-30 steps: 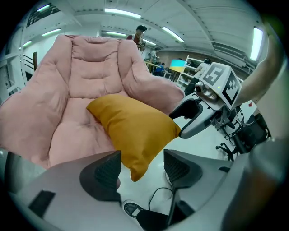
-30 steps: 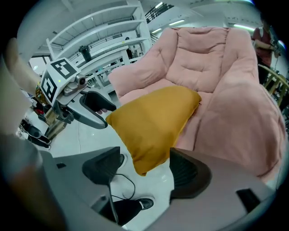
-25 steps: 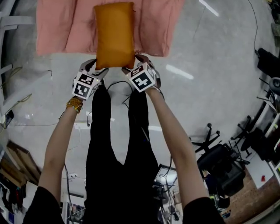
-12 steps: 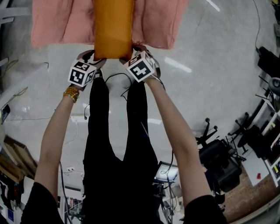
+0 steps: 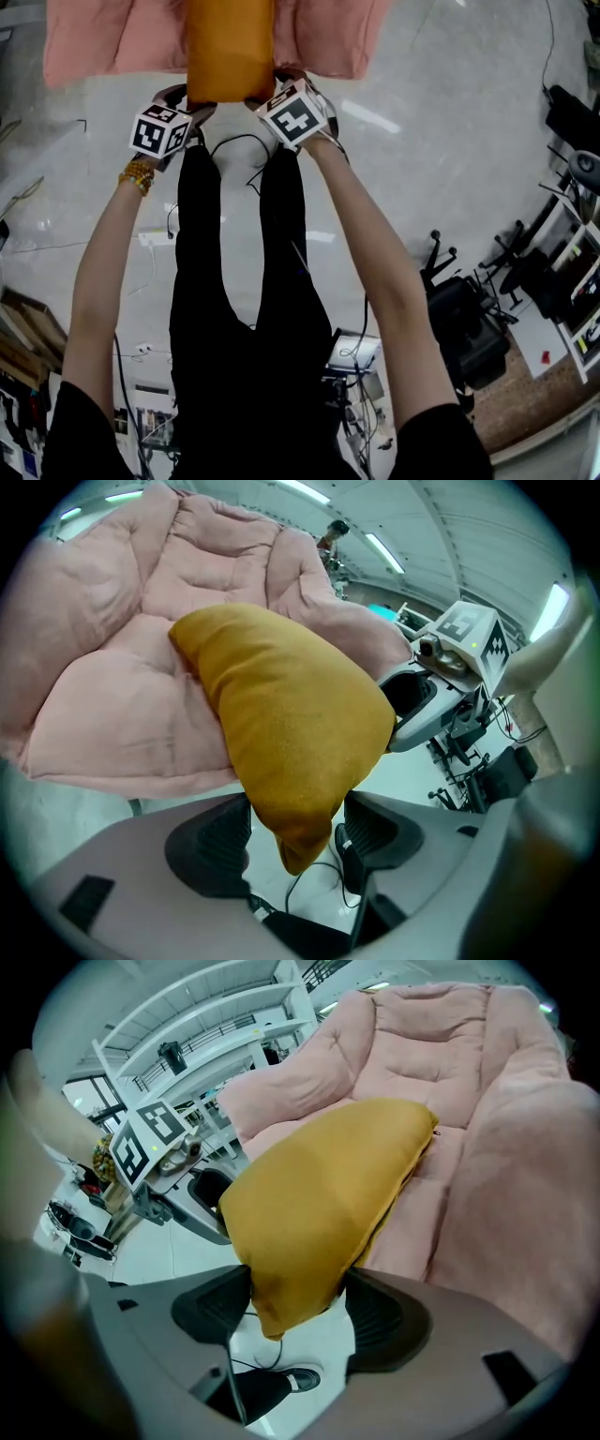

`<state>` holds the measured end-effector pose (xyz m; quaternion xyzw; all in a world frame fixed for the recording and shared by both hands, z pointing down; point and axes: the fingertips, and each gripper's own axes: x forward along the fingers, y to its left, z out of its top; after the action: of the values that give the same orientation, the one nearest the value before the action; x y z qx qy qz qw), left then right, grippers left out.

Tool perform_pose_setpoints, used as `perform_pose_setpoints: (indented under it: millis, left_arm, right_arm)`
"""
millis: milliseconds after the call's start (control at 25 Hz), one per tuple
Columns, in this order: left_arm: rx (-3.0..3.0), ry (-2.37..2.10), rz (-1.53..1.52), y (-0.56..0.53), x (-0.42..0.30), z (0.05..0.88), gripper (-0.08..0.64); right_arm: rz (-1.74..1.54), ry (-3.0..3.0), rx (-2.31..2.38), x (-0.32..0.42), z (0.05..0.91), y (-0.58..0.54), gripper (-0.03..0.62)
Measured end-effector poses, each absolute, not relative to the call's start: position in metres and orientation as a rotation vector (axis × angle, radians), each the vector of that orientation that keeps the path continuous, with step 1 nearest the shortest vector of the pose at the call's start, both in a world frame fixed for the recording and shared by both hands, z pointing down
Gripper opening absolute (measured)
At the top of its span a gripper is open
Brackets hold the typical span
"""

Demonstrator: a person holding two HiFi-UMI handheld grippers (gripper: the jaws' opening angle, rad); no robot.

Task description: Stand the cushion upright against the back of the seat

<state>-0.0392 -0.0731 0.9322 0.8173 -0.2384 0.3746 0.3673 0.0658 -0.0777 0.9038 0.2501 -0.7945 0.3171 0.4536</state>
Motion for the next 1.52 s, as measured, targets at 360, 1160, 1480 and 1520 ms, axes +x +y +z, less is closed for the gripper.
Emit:
perform_pose_setpoints:
  millis: [360,1160,1480,1520]
  left_arm:
    - [2.147,-0.611,1.040,-0.081,-0.028,0.918,0.182]
    - [2.277,-0.691,1.068,-0.083,-0.024,0.877,0.074]
    - [2.307,-0.728,1.082,-0.084,-0.023,0.857,0.069]
    - [2.311,-0.730,1.083,-0.085,-0.024,0.854,0.069]
  right_arm:
    - [0.814,-1.950,0.568,0.063,0.898,-0.077,0.273]
    - [0.699,-2.027,0.739,0.061,0.862,-0.087,0.146]
    - [0.665,-2.049,0.784,0.063,0.843,-0.086,0.138]
    - [0.661,-2.052,0.791,0.062,0.840,-0.087,0.138]
